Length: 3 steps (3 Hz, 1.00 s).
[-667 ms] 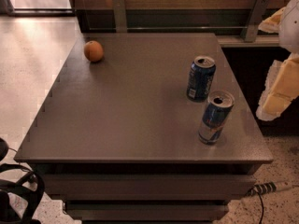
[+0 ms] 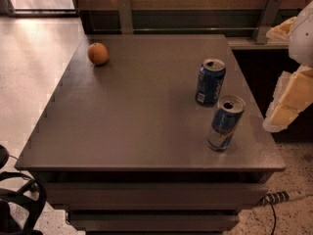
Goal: Move redbull can near orange
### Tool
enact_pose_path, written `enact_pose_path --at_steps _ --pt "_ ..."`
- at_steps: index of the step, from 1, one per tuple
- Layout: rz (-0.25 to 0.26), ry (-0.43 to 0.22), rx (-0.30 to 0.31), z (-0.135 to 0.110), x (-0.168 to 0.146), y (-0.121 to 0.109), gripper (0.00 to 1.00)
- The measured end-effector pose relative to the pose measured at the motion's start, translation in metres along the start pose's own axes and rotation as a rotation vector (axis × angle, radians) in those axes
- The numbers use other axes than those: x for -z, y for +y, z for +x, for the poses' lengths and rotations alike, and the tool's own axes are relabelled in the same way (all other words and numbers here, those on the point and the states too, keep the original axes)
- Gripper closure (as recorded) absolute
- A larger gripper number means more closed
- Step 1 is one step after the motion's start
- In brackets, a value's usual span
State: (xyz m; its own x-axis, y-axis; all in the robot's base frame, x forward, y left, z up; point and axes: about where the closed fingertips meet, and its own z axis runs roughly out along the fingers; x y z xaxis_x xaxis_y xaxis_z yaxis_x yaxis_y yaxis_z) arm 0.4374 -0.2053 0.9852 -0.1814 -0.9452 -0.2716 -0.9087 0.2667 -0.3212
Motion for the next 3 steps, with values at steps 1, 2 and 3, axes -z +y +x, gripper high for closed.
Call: enact_pose_path --at_steps 1,2,3 --pt "-0.007 -0.097 0.007 0.004 -0.017 0.003 0.00" --pt "-0.018 -0.236 0.021 0.005 -0.030 0.006 0.00" --pt "-0.042 -0.364 0.023 0.010 -0.036 0.010 0.00"
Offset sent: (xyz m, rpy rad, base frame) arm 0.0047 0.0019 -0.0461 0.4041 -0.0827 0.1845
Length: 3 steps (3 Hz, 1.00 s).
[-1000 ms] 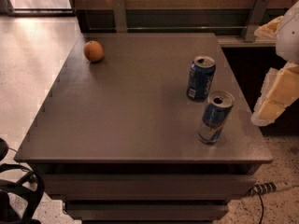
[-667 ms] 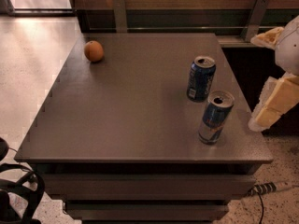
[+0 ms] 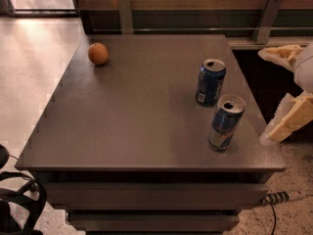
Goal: Move redbull can near orange
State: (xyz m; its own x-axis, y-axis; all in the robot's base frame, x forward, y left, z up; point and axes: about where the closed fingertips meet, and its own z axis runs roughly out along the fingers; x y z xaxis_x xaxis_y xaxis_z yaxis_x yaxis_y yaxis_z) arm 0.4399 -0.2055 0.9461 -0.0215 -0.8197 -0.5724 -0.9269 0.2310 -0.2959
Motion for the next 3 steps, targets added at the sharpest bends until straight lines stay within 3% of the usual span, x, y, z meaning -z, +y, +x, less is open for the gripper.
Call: enact_pose_path --at_steps 2,3 --pt "-0.066 -0.196 -0.055 0.017 -0.025 0.008 0.00" --pt "-0.070 -0.305 -0.089 0.022 -0.044 0.009 0.00"
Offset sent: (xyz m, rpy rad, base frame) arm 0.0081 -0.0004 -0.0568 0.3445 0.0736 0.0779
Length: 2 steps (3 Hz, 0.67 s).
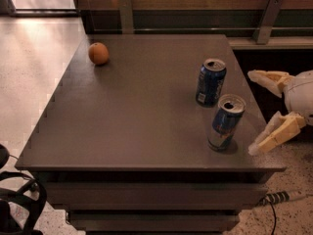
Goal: Move redbull can near orange
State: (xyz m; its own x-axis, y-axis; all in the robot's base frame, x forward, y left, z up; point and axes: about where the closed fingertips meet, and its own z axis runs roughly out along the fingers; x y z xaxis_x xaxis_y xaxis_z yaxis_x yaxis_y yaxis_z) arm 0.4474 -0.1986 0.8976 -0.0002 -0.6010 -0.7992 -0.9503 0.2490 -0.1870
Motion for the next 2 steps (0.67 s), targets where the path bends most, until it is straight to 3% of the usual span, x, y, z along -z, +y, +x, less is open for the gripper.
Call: enact_pose_path --at_steps 2 --pt "-0.009 -0.205 -0.014 0.0066 -0.0237 -0.0012 0.00"
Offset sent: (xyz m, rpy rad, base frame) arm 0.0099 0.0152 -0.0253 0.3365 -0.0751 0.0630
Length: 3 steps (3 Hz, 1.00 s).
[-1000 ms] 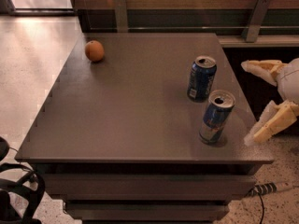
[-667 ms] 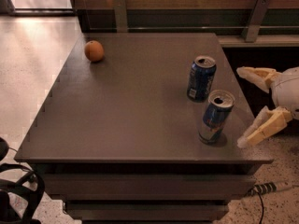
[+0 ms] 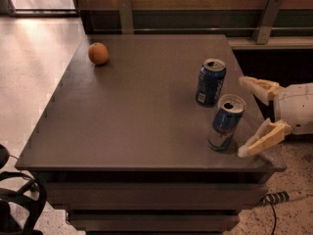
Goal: Move redbull can near orange
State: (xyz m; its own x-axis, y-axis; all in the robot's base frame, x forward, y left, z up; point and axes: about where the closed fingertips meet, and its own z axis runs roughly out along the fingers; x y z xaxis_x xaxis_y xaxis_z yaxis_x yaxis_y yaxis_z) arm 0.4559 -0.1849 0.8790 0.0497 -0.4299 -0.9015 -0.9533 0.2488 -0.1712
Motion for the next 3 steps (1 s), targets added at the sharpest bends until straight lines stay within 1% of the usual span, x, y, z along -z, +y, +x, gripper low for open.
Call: enact_pose_path --at_steps 1,2,3 --pt "0.002 -0.081 -0.004 0.003 -0.003 0.004 0.00" --pt "0.006 -0.135 -0.015 0.005 -0.002 0.012 0.00" --pt "-0.005 -0.167 -0.035 0.004 -0.007 0.018 0.00"
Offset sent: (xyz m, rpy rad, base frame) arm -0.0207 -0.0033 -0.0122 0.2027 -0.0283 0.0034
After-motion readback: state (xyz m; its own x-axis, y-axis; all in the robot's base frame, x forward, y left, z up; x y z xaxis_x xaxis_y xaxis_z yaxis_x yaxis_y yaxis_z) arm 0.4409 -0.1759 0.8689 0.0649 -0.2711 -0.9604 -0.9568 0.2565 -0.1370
